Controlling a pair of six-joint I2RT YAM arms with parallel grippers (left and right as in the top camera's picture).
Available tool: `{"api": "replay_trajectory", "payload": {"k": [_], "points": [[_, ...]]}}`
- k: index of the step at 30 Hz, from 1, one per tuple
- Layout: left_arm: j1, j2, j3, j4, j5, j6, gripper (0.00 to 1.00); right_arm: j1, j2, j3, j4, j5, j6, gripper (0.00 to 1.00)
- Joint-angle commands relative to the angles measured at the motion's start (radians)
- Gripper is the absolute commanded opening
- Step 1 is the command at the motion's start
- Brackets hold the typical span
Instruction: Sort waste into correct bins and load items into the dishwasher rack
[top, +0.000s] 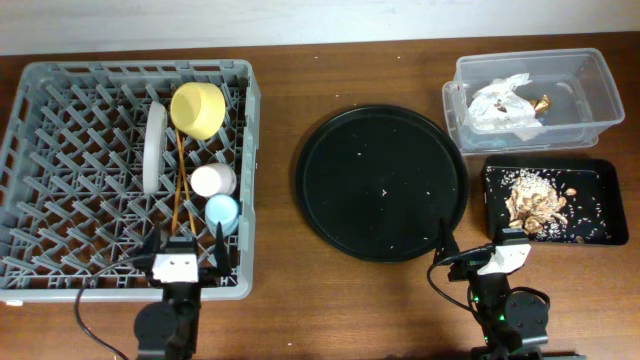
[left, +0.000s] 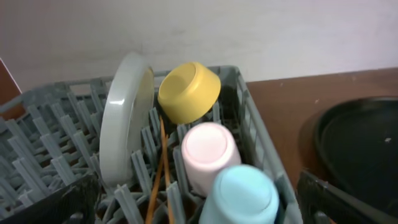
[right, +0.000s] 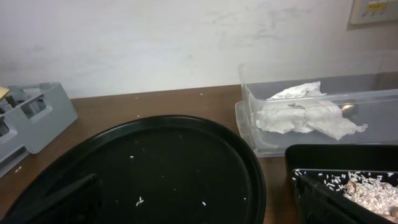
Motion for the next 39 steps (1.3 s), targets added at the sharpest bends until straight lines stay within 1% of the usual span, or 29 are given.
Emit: {"api": "replay_trajectory", "payload": {"k": [1, 4, 39], "points": [[0.006, -0.079, -0.039, -0.053, 0.022, 0.117, 1.00, 0.007, -0.008, -0.008, -0.003, 0.009, -0.006, 0.98], [0.006, -0.122, -0.039, -0.072, 0.024, 0.137, 0.99, 0.007, -0.008, -0.008, -0.003, 0.009, -0.006, 0.98], [0.006, -0.121, -0.038, -0.074, 0.029, 0.137, 0.99, 0.007, -0.008, -0.008, -0.003, 0.009, -0.006, 0.98]]}}
